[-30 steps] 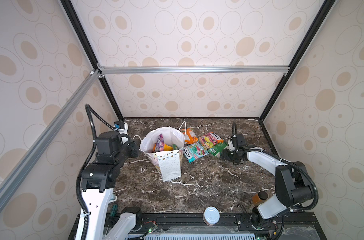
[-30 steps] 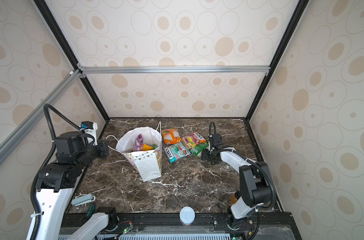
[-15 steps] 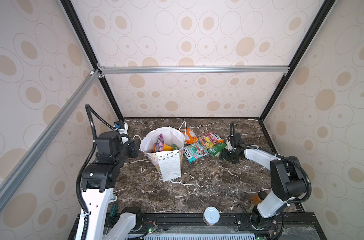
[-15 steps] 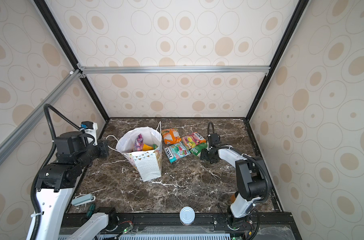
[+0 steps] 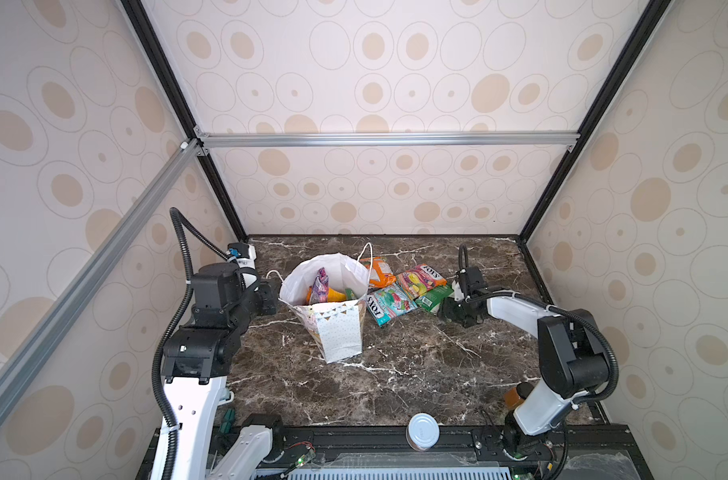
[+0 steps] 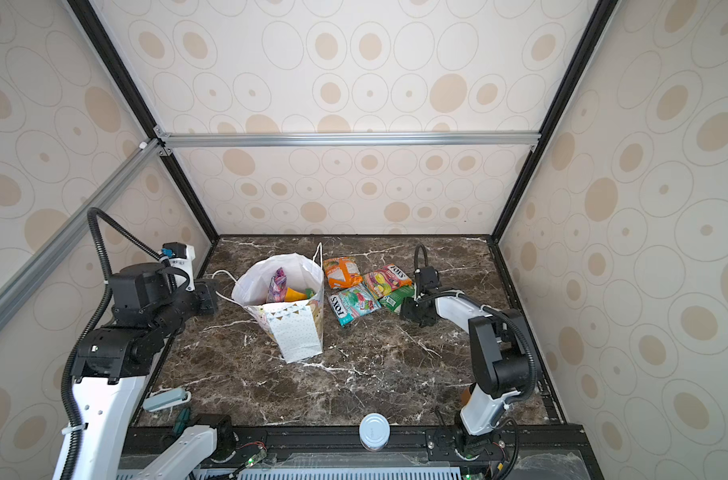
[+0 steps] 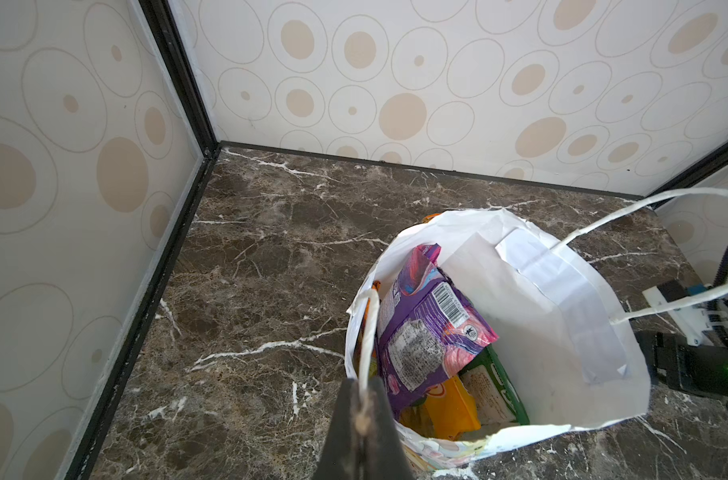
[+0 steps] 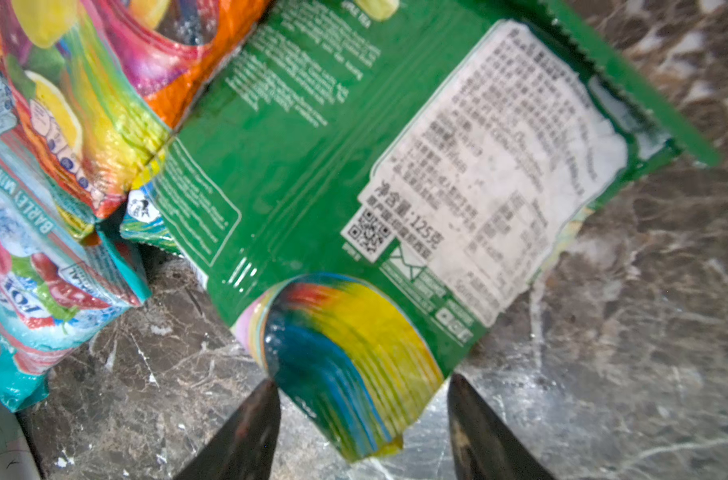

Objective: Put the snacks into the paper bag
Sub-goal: 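Lower the open right gripper toward the green chip packet's end, then close the right gripper on the green chip packet's end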

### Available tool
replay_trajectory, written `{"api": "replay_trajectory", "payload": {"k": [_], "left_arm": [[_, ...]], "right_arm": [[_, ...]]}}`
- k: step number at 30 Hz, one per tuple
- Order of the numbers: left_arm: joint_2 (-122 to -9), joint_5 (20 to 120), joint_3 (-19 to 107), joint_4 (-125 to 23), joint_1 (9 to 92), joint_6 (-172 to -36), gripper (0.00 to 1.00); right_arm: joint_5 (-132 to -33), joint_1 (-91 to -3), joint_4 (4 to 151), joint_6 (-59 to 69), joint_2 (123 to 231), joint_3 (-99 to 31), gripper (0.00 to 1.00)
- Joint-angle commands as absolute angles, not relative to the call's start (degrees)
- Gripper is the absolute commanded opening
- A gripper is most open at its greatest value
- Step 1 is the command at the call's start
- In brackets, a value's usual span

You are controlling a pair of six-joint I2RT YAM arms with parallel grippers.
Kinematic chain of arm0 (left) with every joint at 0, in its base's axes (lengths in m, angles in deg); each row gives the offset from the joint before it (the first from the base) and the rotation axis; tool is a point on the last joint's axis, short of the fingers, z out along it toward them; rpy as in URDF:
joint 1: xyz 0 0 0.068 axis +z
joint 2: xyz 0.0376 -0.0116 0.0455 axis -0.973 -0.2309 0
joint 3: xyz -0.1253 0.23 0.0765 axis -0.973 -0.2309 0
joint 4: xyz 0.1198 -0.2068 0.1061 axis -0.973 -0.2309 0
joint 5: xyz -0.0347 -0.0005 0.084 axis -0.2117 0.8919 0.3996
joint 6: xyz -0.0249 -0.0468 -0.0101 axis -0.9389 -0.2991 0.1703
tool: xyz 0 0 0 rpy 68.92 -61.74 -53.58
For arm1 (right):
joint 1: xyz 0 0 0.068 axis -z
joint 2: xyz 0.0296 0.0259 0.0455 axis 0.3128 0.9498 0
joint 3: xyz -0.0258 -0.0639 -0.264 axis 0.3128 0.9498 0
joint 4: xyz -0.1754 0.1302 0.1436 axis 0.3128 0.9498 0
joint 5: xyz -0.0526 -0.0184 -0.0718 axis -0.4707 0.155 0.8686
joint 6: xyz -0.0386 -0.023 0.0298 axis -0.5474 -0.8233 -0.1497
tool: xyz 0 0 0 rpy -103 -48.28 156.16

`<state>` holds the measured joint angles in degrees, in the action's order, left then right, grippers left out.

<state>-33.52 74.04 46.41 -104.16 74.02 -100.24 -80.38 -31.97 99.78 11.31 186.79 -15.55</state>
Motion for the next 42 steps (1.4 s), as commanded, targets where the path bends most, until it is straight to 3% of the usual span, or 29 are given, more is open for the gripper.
{"api": "replay_trajectory", "payload": {"k": [1, 9, 18, 22, 42], "left_arm": [[-32.77, 74.82, 47.37, -101.88, 74.10, -100.28, 0.00], [-32.97, 75.19, 47.81, -102.34, 74.10, -99.85, 0.00], [-33.40, 74.73, 48.05, -102.04, 74.10, -99.54, 0.00], [-33.77, 74.66, 48.76, -102.29, 74.06, -99.47, 0.00], [-32.94, 73.60, 48.77, -102.70, 74.03, -99.30, 0.00]], "right_arm": [[-80.50, -31.68, 99.71, 11.47, 188.27, -17.34, 0.64], [-80.67, -31.68, 99.47, 11.46, 189.94, -18.53, 0.50], [-80.45, -31.68, 100.00, 11.01, 190.36, -18.37, 0.12], [-80.62, -31.68, 99.89, 11.31, 189.44, -17.82, 0.00], [-79.10, -31.68, 104.85, 10.60, 180.05, -15.74, 0.00]]}}
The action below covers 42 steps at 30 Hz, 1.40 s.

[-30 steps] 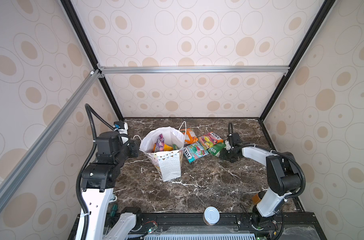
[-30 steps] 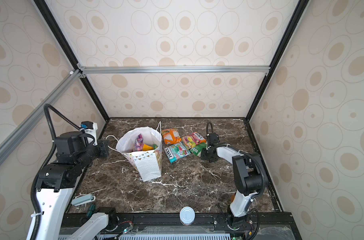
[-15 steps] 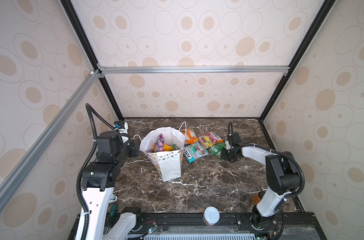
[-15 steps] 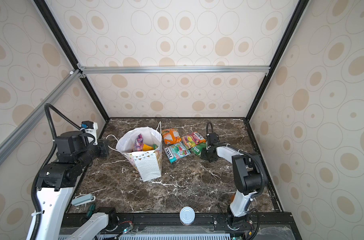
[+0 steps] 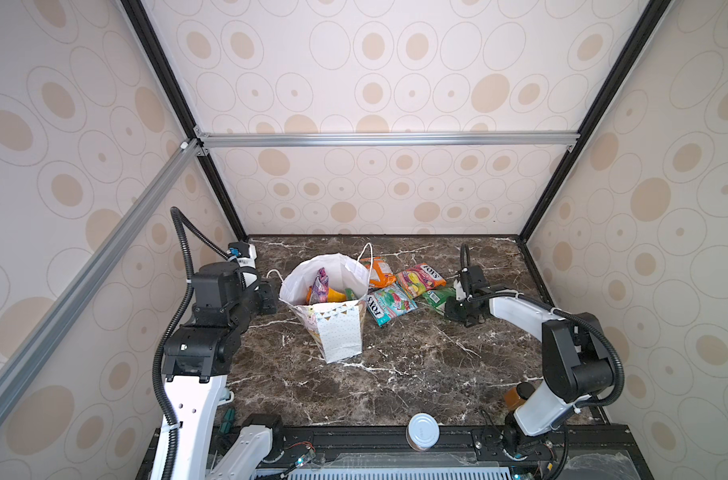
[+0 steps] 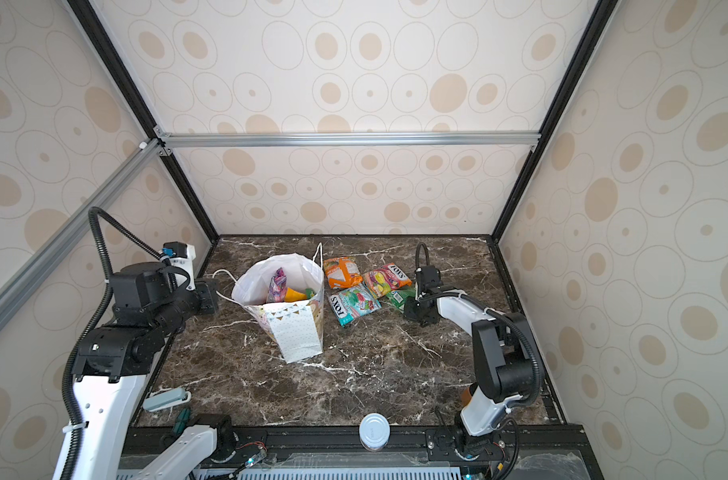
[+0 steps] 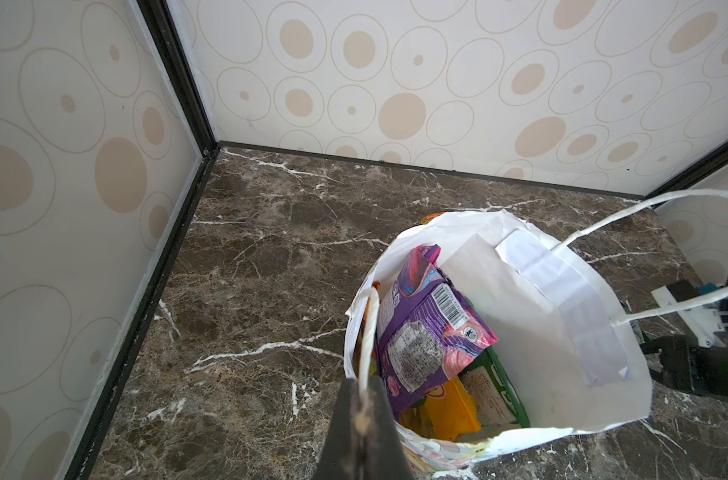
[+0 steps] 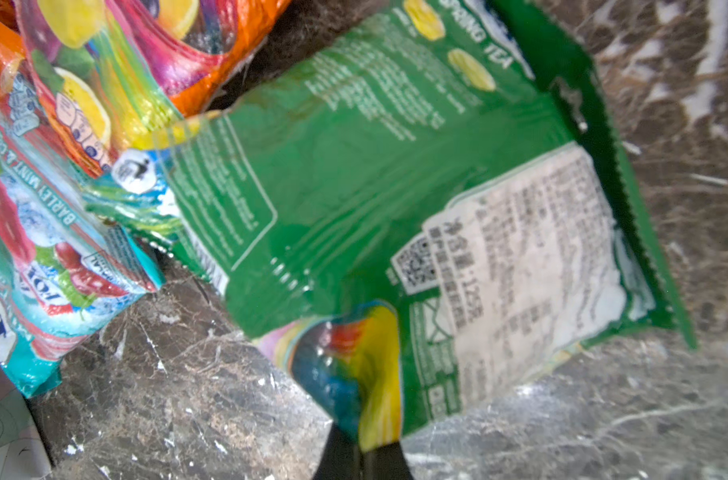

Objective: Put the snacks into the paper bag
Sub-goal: 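Close the right gripper on the green chip packet's end, then lift the green chip packet with the right gripper off the table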

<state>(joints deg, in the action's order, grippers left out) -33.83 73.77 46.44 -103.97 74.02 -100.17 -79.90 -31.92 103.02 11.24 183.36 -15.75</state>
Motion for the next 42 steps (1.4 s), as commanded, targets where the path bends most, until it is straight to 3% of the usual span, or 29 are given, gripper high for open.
{"api": "replay_trajectory", "payload": {"k": [1, 31, 42], "left_arm": [[-32.90, 73.42, 48.86, -102.72, 74.06, -99.28, 0.00], [-32.28, 71.16, 48.05, -100.72, 74.10, -98.57, 0.00], [-32.06, 70.73, 47.99, -100.79, 74.12, -98.17, 0.00]], "right_arm": [[-78.72, -31.68, 105.64, 10.44, 179.37, -15.94, 0.00], [-78.01, -33.89, 122.06, 8.35, 155.99, -23.16, 0.00], [-78.74, -41.98, 125.54, 6.81, 153.68, -30.56, 0.00]]}}
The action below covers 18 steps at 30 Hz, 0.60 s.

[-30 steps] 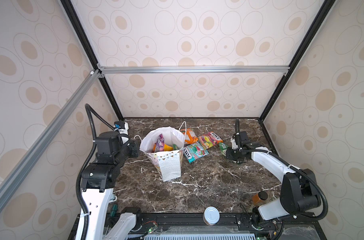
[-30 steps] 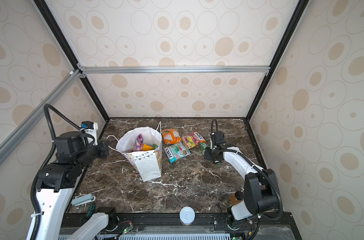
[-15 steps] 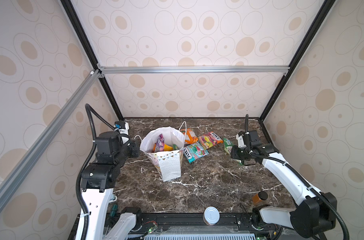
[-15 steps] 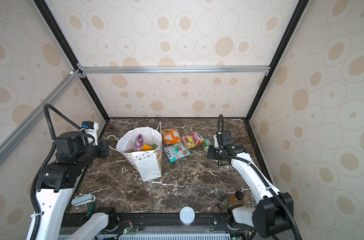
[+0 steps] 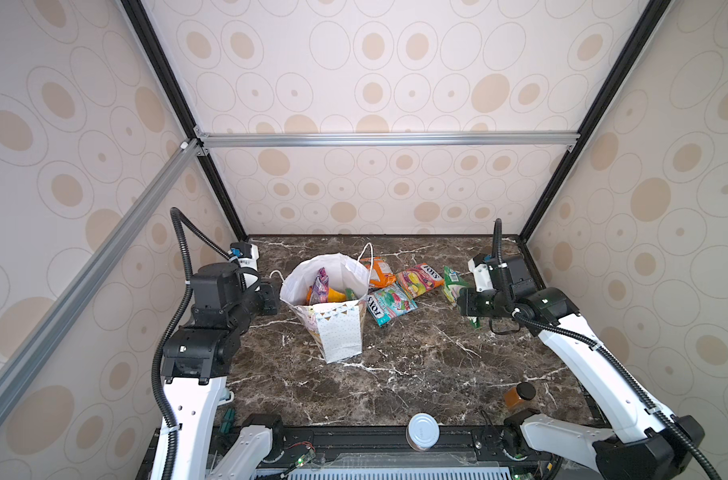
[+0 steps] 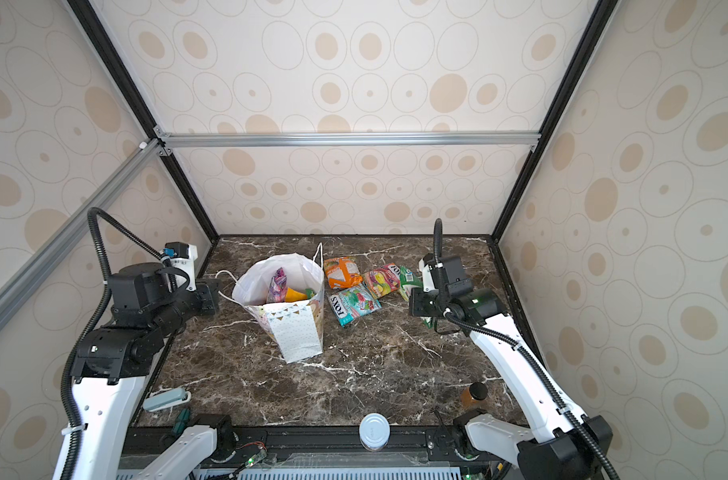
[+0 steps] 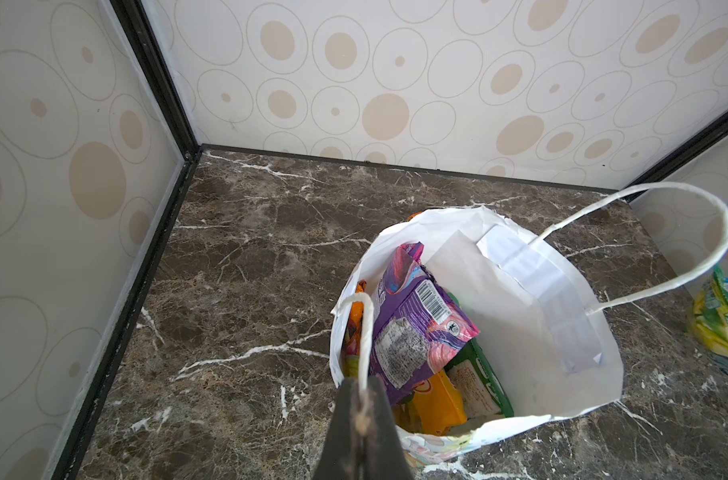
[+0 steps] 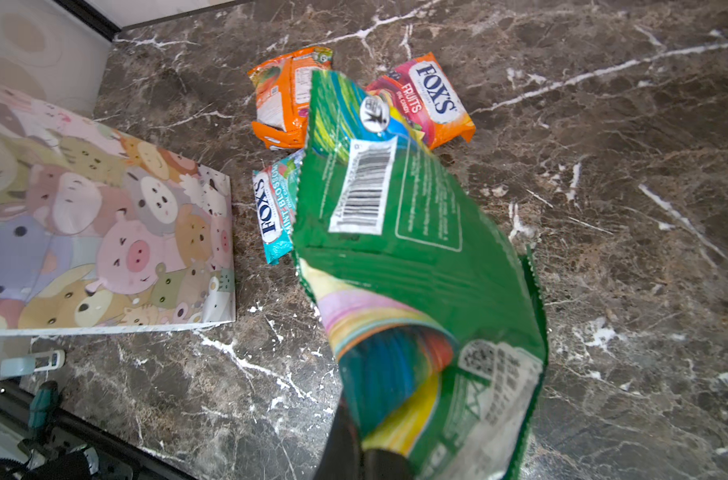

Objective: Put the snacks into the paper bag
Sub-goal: 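Lift the green chip packet with the right gripper off the table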

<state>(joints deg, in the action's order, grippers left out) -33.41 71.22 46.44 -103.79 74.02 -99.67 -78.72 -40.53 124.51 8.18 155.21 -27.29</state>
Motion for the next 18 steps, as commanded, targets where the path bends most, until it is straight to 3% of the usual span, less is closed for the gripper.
{"api": "replay_trajectory", "payload": {"k": [1, 18], "left_arm": [[-32.02, 70.62, 47.92, -100.79, 74.06, -98.17, 0.00], [-32.04, 69.50, 47.46, -100.23, 74.06, -98.25, 0.00]], "right_arm": [[-78.96, -42.49, 125.64, 6.81, 153.63, -31.14, 0.00], [-78.93, -51.10, 126.16, 6.34, 153.08, -42.56, 0.00]]}}
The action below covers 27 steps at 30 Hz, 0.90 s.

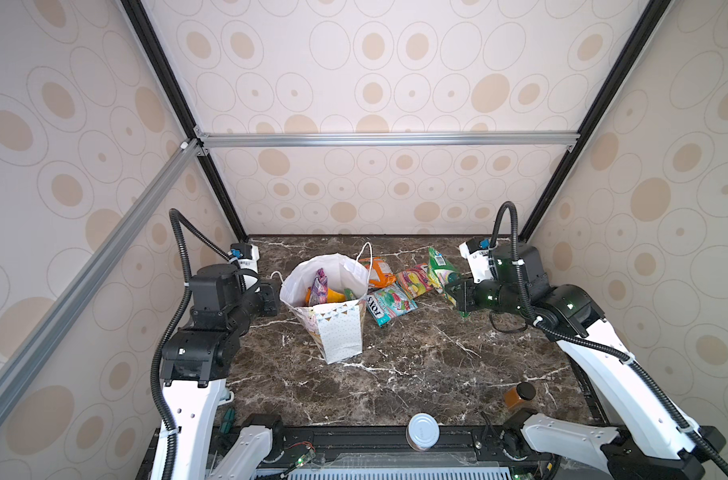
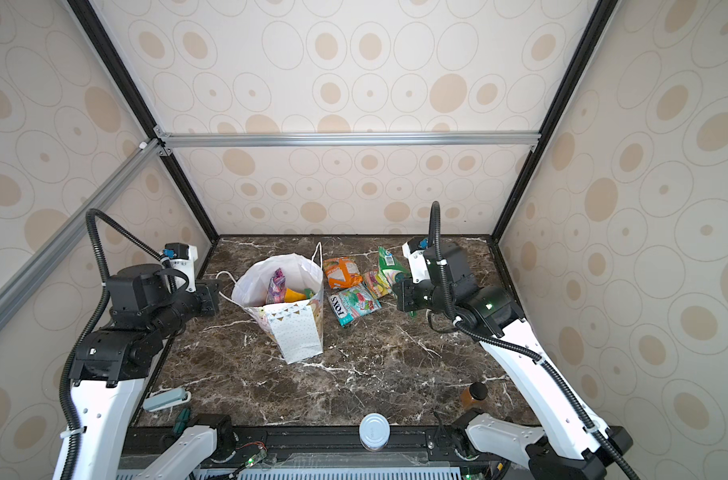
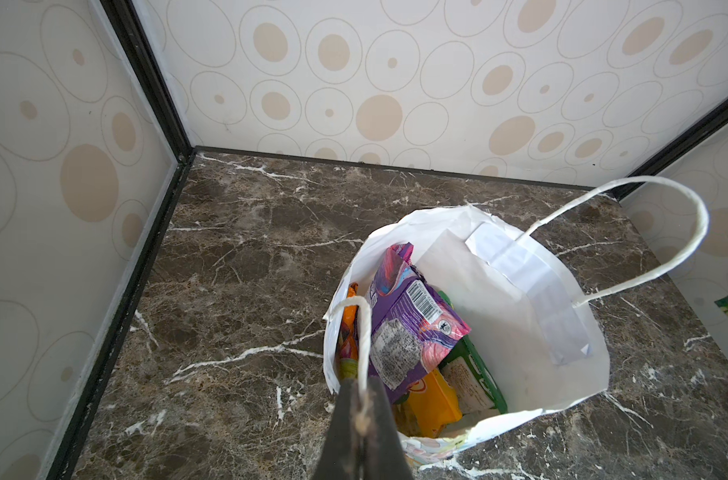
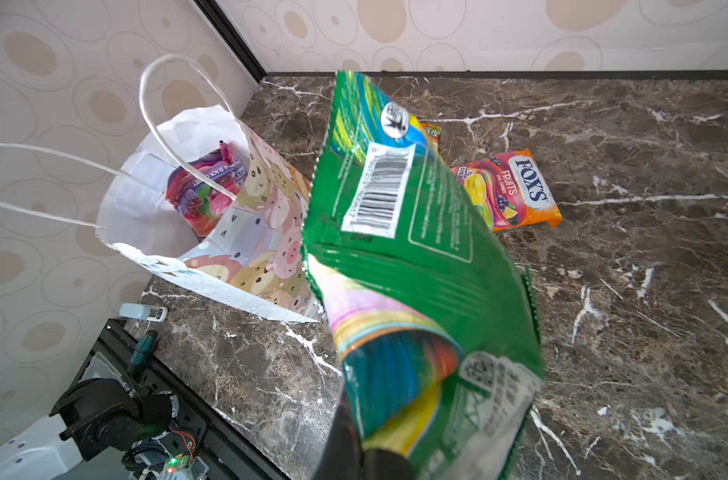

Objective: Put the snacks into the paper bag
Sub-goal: 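Lift the green chip packet with the right gripper off the table, then carry the green chip packet with the right gripper over the paper bag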

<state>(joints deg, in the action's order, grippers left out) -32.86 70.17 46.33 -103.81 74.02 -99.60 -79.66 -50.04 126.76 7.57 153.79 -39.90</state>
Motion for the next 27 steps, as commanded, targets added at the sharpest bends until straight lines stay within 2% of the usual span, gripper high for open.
{"api": "replay_trajectory", "payload": {"k": [1, 10, 27], "left_arm": [[-32.10, 69.48, 47.54, -100.26, 74.07, -98.18, 0.00], [-32.37, 69.97, 47.81, -100.26, 74.10, -98.01, 0.00], [-31.84, 69.70, 46.58, -99.80, 74.10, -97.96, 0.00]], "right_arm": [[-78.69, -51.51, 126.33, 6.19, 153.26, -43.28, 0.00], [-79.97, -54.90, 124.89, 5.68, 154.38, -49.38, 0.00], [-77.78, -70.29, 121.95, 0.91, 165.52, -63.93, 0.00]]}}
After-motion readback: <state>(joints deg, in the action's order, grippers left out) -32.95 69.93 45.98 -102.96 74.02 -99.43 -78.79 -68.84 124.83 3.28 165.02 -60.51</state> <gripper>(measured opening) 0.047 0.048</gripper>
